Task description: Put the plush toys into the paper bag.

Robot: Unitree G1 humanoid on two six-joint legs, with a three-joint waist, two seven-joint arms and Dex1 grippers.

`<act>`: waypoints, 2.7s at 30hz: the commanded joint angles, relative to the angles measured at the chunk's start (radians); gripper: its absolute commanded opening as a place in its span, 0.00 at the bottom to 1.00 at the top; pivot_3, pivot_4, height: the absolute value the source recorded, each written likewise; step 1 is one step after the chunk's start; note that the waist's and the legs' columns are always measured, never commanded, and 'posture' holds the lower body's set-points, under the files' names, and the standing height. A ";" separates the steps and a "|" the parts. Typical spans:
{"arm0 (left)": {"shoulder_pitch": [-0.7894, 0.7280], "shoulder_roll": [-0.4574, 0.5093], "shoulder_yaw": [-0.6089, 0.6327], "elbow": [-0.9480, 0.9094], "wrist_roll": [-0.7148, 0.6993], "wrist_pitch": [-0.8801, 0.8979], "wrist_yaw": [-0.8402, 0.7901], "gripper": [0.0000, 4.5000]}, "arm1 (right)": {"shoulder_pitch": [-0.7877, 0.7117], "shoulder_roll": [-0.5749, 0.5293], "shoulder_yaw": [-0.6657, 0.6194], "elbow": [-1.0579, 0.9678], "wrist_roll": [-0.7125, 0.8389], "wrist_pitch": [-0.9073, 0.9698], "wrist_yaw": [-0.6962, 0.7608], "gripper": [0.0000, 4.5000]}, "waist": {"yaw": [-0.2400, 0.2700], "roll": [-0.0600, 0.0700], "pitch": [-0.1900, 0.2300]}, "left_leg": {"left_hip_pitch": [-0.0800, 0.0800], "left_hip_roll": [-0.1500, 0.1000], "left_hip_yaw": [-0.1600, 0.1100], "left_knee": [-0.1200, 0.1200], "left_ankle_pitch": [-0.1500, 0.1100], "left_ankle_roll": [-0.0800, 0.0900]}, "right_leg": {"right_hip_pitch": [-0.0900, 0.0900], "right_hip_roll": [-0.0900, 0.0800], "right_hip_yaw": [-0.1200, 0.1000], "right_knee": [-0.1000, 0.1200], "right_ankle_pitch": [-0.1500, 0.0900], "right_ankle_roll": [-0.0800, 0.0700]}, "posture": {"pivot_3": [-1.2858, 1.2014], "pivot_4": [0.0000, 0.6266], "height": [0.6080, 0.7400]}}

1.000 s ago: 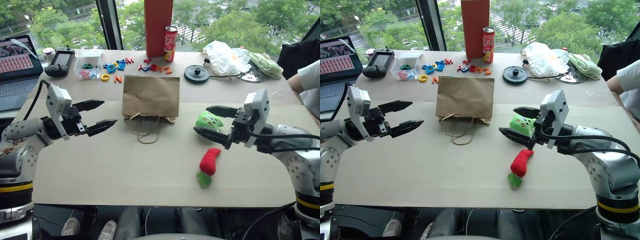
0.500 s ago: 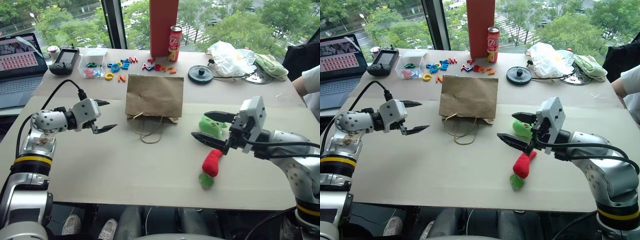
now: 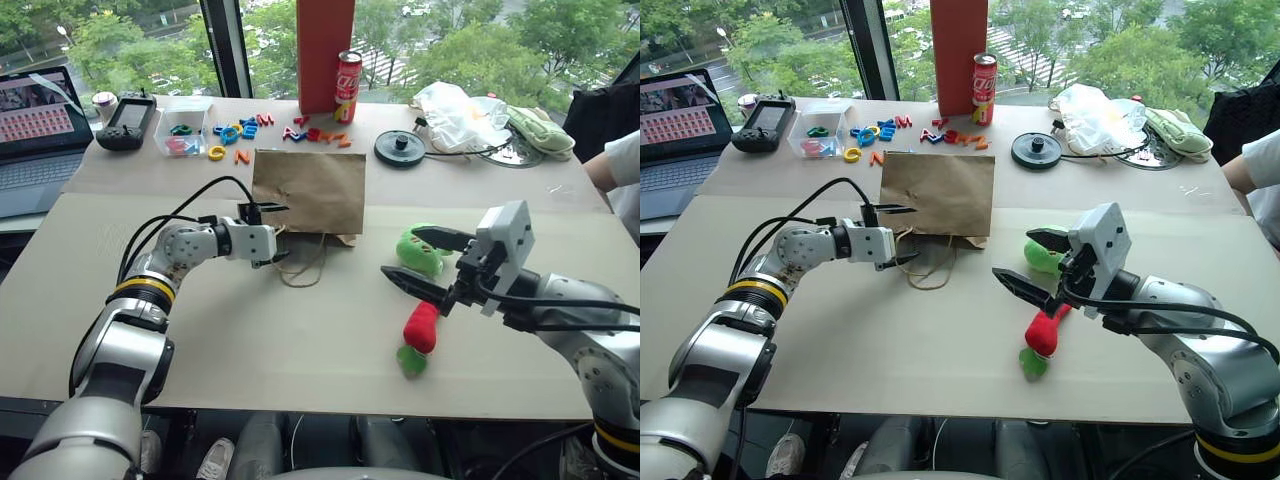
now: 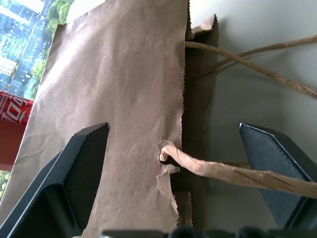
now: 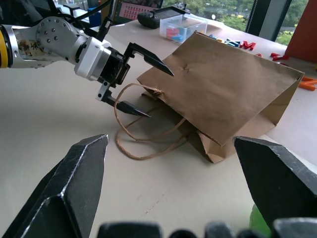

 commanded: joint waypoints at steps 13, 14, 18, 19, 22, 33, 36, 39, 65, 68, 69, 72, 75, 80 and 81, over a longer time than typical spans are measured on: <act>-0.037 0.010 0.013 0.046 -0.026 -0.009 -0.035 0.01 | 0.010 -0.001 -0.025 -0.026 0.017 -0.007 -0.040 1.00 | 0.002 0.000 0.000 | 0.000 0.000 0.000 0.001 0.000 0.000 | 0.000 0.000 0.000 0.000 0.000 0.000 | 0.52 0.24 0.99; -0.039 0.008 0.012 0.048 -0.024 -0.007 -0.032 0.01 | 0.010 -0.001 -0.026 -0.025 0.016 -0.008 -0.041 1.00 | 0.002 0.000 0.000 | 0.000 0.000 0.000 0.001 0.000 0.000 | 0.000 0.000 0.000 0.000 0.000 0.000 | 0.52 0.24 0.99; -0.043 -0.005 0.021 0.039 -0.045 -0.008 -0.046 0.01 | 0.008 -0.001 -0.022 -0.019 0.010 -0.010 -0.046 1.00 | 0.002 0.000 0.000 | 0.000 0.000 -0.001 0.001 0.000 0.000 | 0.000 0.000 0.000 0.000 0.000 0.000 | 0.52 0.24 0.99; -0.040 -0.008 0.026 0.033 -0.057 -0.010 -0.056 0.01 | 0.007 -0.001 -0.018 -0.017 0.007 -0.010 -0.046 1.00 | 0.002 0.000 0.000 | 0.000 0.000 -0.001 0.001 0.000 0.000 | 0.000 0.000 0.000 0.000 0.000 0.000 | 0.52 0.24 0.99; -0.024 -0.011 0.051 0.001 -0.120 -0.004 -0.114 0.01 | 0.005 -0.004 0.003 -0.007 -0.009 -0.008 -0.045 1.00 | 0.002 0.000 0.000 | 0.000 0.000 -0.001 0.001 0.000 0.000 | 0.000 0.000 0.000 0.000 0.000 0.000 | 0.52 0.24 0.99; 0.136 0.064 0.191 -0.530 -0.528 0.470 -0.435 0.01 | -0.031 0.019 0.114 0.033 -0.067 -0.001 -0.054 1.00 | -0.015 0.000 0.000 | 0.000 0.001 -0.003 0.002 0.000 0.000 | 0.000 0.001 0.000 0.001 0.000 0.000 | 0.52 0.24 0.99; 0.184 0.092 0.202 -0.653 -0.551 0.571 -0.441 0.01 | -0.058 0.058 0.162 0.037 -0.072 0.003 -0.071 1.00 | -0.021 0.000 0.000 | 0.001 0.002 -0.003 0.002 0.000 0.000 | 0.001 0.002 0.000 0.002 0.000 0.000 | 0.52 0.24 0.99; 0.216 0.101 0.208 -0.727 -0.553 0.634 -0.435 0.01 | -0.089 0.098 0.208 0.060 -0.097 0.009 -0.096 1.00 | -0.020 0.000 0.000 | 0.002 0.002 -0.003 0.003 0.000 0.000 | 0.001 0.002 0.000 0.003 0.000 0.000 | 0.52 0.24 0.99; 0.242 0.050 0.253 -0.921 -0.609 0.879 -0.391 0.00 | -0.375 0.529 0.448 0.656 -0.526 -0.114 -0.346 0.01 | -0.022 0.001 0.000 | 0.000 0.002 -0.003 0.003 0.000 0.000 | 0.000 0.002 0.000 0.006 0.000 0.000 | 0.52 0.24 0.99; 0.230 0.039 0.267 -0.924 -0.622 0.918 -0.366 0.00 | -0.373 0.550 0.472 0.693 -0.571 -0.122 -0.350 0.01 | -0.021 0.001 0.000 | 0.000 0.002 -0.002 0.003 0.000 0.000 | 0.000 0.002 0.000 0.006 0.000 0.000 | 0.52 0.24 0.99; 0.226 0.035 0.271 -0.925 -0.625 0.930 -0.359 0.00 | -0.371 0.554 0.476 0.698 -0.580 -0.126 -0.346 0.01 | -0.022 0.001 0.000 | 0.000 0.002 -0.002 0.003 0.000 0.000 | 0.000 0.002 0.000 0.006 0.000 0.000 | 0.52 0.24 0.99; 0.214 0.027 0.292 -0.936 -0.649 0.986 -0.329 0.00 | -0.357 0.538 0.527 0.716 -0.640 -0.129 -0.337 0.01 | -0.023 0.001 0.000 | 0.000 0.002 -0.003 0.003 0.000 0.000 | 0.000 0.002 0.000 0.006 0.000 0.000 | 0.52 0.24 0.99; 0.204 0.020 0.309 -0.957 -0.672 1.039 -0.304 0.00 | -0.348 0.525 0.555 0.730 -0.683 -0.132 -0.325 0.01 | -0.024 0.001 0.000 | 0.000 0.002 -0.003 0.003 0.000 0.000 | 0.000 0.002 0.000 0.006 0.000 0.000 | 0.52 0.24 0.99; 0.191 0.016 0.336 -1.000 -0.709 1.121 -0.265 0.00 | -0.343 0.525 0.561 0.744 -0.718 -0.139 -0.306 0.01 | -0.023 0.001 0.000 | 0.001 0.002 -0.003 0.003 0.000 0.000 | 0.000 0.002 0.000 0.006 0.000 0.000 | 0.52 0.24 0.99; 0.192 0.016 0.338 -1.005 -0.711 1.129 -0.262 0.00 | -0.342 0.528 0.559 0.744 -0.722 -0.140 -0.303 0.01 | -0.023 0.001 0.000 | 0.001 0.002 -0.003 0.003 0.000 0.000 | 0.000 0.002 0.000 0.006 0.000 0.000 | 0.52 0.24 0.99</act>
